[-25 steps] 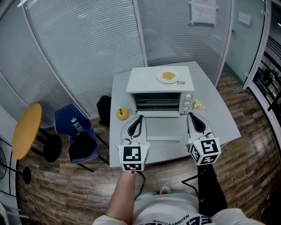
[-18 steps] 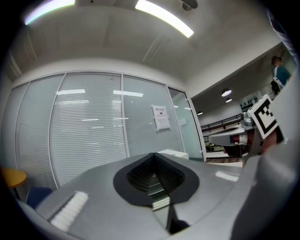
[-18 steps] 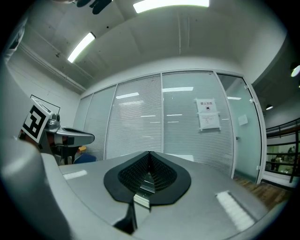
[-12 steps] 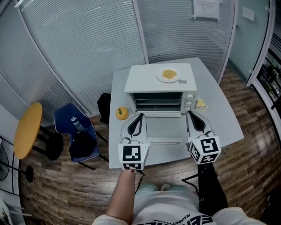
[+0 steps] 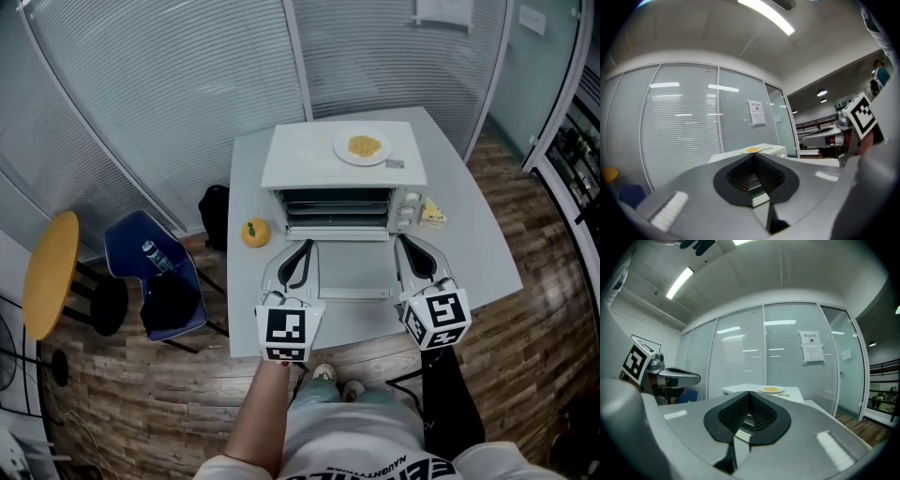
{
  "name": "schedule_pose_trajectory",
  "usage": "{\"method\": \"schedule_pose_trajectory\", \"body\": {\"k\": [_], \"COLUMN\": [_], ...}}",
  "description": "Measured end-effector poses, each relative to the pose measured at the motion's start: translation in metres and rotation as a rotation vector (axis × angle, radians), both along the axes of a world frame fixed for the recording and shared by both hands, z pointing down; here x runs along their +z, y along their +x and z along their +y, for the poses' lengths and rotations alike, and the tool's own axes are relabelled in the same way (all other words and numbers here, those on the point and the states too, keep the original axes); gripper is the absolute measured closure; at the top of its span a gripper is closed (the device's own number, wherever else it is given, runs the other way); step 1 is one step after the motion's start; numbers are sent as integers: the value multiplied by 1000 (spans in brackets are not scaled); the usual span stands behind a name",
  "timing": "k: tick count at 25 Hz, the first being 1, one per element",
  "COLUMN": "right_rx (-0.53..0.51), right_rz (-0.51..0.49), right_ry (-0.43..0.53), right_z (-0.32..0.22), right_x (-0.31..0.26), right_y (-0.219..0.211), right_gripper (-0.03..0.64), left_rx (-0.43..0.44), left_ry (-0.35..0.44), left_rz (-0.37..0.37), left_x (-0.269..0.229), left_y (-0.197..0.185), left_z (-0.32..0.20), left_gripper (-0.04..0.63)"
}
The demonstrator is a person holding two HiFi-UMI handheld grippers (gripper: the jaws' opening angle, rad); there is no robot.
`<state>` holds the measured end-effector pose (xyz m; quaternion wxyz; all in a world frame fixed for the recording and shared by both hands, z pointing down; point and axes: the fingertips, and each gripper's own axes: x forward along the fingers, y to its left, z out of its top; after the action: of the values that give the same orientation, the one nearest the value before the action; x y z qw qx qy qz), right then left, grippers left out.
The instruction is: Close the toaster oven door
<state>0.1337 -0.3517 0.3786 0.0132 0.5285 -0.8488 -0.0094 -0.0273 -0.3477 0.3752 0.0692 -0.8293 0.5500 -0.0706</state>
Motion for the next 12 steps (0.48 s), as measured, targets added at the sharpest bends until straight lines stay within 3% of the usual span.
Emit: {"method": "schedule_pose_trajectory", "body": {"k": [12], "right_rx": [-53], "right_rz": [52], "right_ry": [-233], "right_z": [-7], "right_x": [105], "right_y": [-45], "right_gripper": [615], "left_rx": [80], "left_ry": [-230], "left_rz": [-32], "left_x": [113], "left_y": [-7], "left_z": [-12], "left_gripper": [540]}}
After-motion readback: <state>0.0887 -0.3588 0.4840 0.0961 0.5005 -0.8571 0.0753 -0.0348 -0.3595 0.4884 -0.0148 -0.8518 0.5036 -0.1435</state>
